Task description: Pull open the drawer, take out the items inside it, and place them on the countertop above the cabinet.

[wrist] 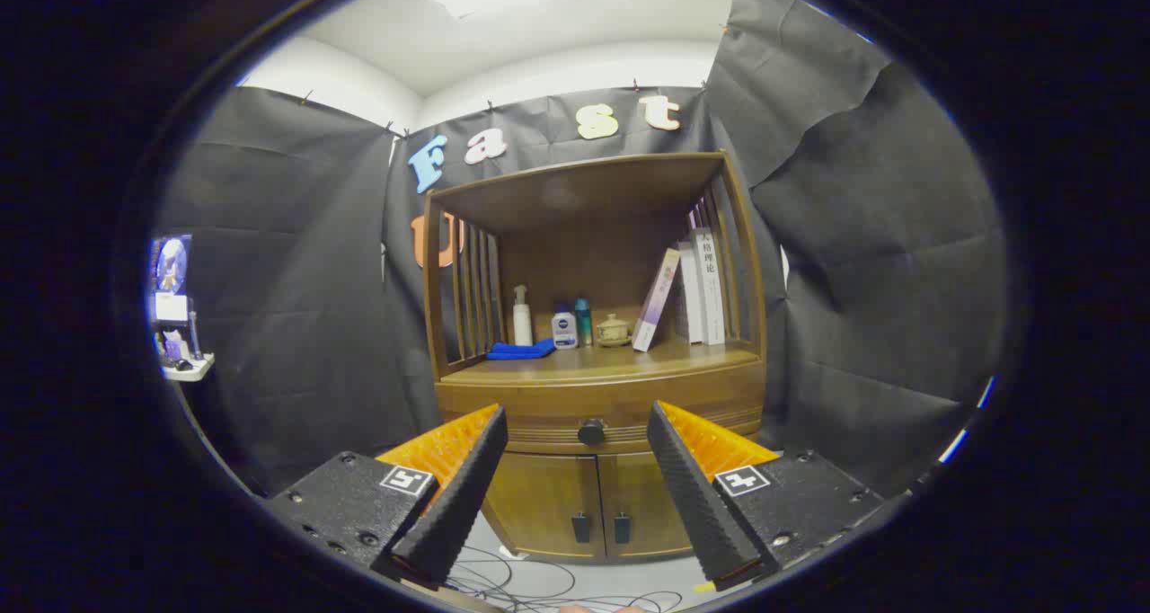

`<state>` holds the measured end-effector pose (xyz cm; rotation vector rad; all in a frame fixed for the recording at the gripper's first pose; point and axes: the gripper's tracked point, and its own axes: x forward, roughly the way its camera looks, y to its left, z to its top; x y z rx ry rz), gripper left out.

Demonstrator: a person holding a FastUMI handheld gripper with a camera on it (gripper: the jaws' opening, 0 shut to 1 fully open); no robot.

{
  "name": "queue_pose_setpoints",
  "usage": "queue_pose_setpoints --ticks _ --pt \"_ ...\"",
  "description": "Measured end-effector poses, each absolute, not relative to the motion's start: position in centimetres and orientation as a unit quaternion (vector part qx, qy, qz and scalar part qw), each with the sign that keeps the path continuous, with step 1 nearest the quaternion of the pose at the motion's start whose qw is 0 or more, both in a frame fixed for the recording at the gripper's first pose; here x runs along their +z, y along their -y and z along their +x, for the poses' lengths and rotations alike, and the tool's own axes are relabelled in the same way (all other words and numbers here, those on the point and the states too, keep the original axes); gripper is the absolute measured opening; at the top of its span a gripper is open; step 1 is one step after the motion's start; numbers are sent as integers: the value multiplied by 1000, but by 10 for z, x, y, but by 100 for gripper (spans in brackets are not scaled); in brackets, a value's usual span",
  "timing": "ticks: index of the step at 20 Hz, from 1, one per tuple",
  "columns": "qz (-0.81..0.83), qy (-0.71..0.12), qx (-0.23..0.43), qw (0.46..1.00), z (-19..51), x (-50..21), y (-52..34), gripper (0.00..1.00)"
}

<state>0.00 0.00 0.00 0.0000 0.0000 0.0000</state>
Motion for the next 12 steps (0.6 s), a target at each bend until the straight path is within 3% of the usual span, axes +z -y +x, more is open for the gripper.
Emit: queue_pose_setpoints --ticks 12 --pt "-27 0 20 999 -6 0 9 99"
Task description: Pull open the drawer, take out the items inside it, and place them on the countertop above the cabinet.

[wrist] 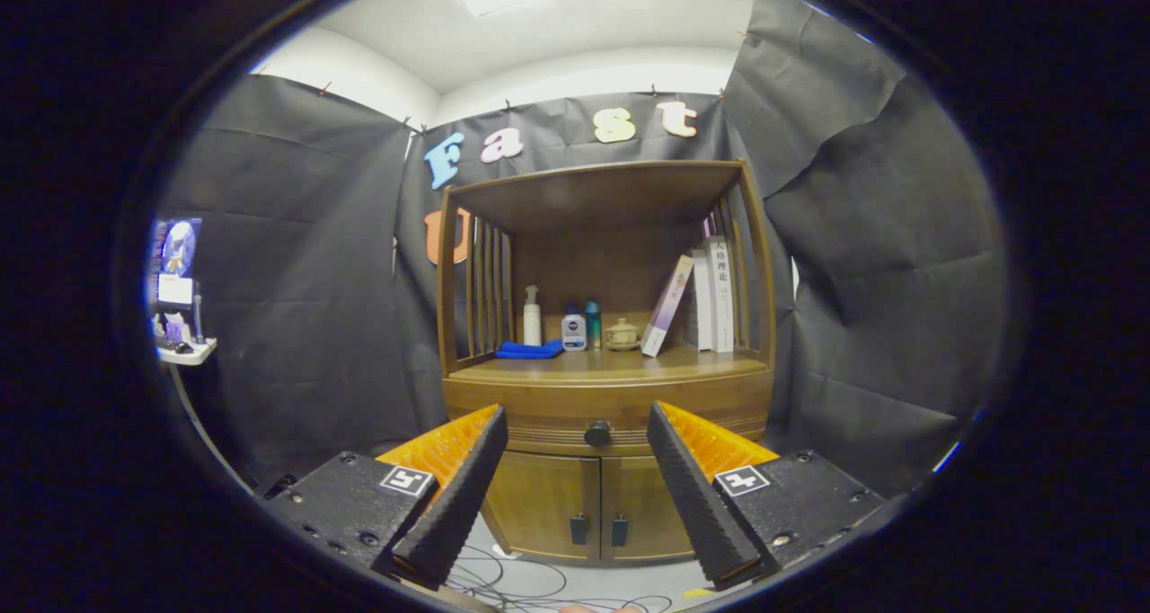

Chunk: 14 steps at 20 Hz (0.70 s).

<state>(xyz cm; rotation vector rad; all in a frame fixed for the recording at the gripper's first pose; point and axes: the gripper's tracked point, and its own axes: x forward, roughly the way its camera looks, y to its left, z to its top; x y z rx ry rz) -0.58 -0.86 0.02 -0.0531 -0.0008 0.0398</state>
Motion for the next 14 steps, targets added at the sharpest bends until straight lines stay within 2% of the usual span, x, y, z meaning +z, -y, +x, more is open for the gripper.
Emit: queue_pose_setpoints --ticks 14 --pt "-41 -4 15 999 14 -6 11 99"
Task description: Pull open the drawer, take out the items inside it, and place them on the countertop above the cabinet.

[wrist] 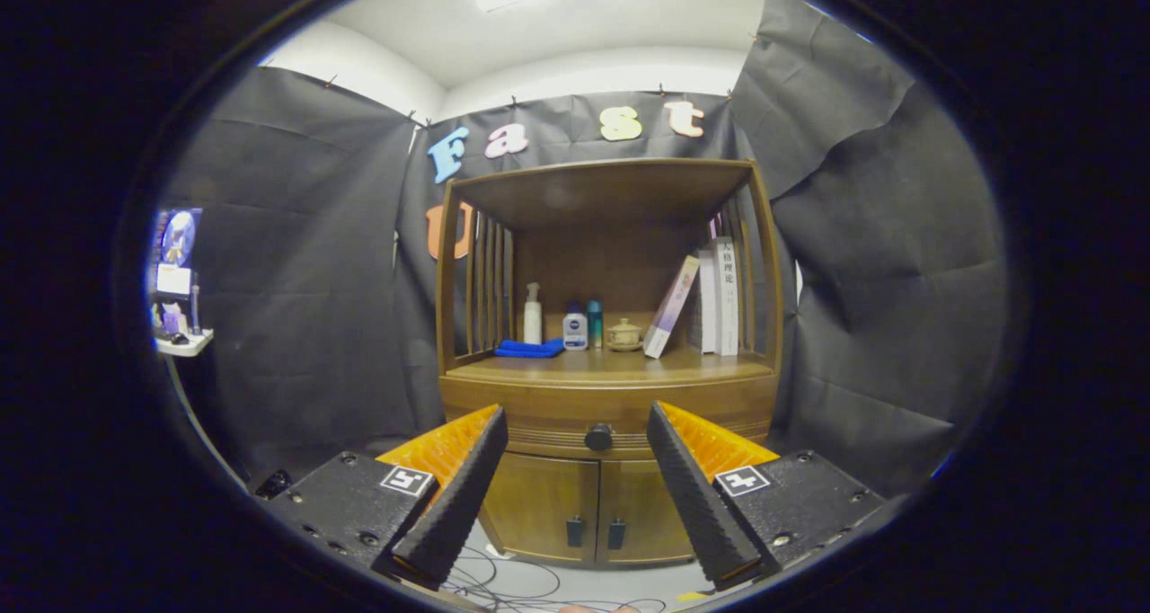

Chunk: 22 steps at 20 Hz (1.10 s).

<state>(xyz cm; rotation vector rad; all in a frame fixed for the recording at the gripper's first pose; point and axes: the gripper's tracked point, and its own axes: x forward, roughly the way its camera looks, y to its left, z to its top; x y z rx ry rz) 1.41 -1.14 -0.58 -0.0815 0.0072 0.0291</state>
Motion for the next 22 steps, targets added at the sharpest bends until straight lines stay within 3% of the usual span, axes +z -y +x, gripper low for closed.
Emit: queue_pose_setpoints --ticks 18,22 --pt "-50 -46 -25 997 216 -93 29 97" --pt "-47 -70 -45 995 252 -119 39 85"
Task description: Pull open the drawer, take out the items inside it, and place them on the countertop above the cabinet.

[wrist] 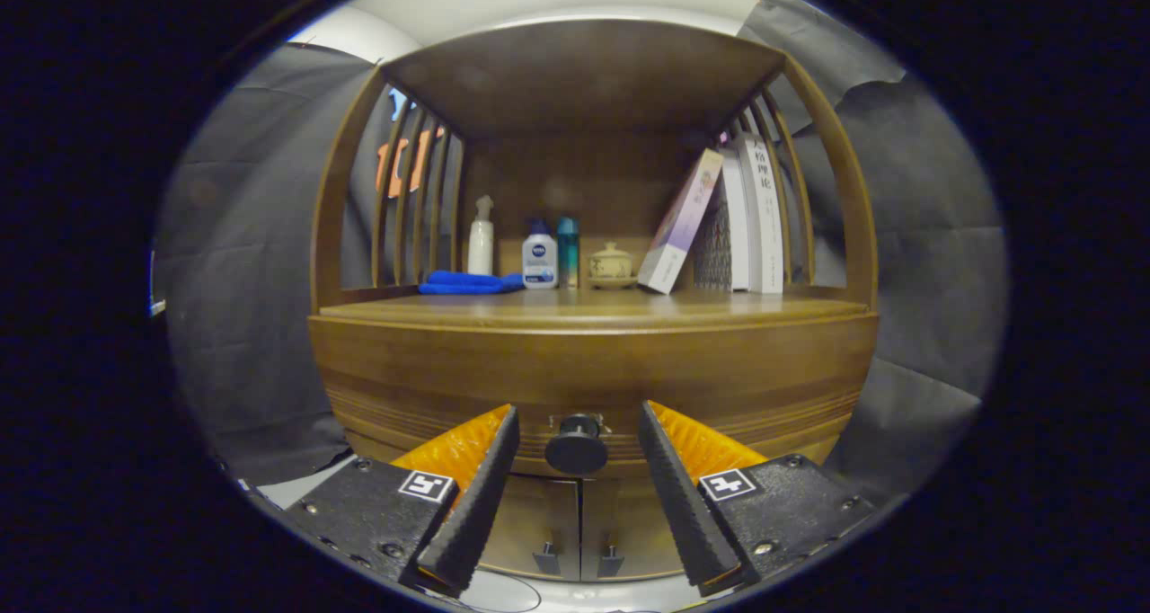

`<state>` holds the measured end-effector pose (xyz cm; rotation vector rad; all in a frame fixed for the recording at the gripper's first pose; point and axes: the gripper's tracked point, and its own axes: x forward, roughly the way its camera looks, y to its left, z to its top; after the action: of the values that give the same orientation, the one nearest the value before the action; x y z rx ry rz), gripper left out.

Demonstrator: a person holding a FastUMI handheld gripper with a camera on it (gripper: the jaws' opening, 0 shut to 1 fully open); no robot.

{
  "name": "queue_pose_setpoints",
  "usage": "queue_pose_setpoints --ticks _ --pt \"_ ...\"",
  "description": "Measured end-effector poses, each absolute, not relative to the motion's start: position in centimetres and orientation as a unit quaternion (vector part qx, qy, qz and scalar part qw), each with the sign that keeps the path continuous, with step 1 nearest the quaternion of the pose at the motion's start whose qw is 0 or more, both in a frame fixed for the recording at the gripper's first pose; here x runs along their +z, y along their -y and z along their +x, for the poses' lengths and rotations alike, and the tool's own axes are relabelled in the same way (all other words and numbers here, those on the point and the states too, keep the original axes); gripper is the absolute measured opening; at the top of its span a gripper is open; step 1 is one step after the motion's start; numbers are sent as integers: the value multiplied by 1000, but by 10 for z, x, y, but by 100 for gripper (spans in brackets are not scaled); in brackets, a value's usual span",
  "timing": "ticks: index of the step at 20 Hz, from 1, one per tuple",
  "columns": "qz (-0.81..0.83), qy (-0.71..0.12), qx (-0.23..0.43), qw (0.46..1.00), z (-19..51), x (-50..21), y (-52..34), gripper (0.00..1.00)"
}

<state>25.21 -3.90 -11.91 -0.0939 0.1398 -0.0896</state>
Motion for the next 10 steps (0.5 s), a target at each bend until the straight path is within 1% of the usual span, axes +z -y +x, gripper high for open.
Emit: queue_pose_setpoints --ticks 1,4,8,9,10 --pt "-49 -73 -48 995 257 -122 42 84" --pt "-39 -85 -51 994 272 -135 42 70" --pt "-35 -91 -59 994 277 -143 41 56" --pt "-38 -88 -62 993 278 -143 40 56" --pt "-40 -90 -65 993 277 -144 41 52"
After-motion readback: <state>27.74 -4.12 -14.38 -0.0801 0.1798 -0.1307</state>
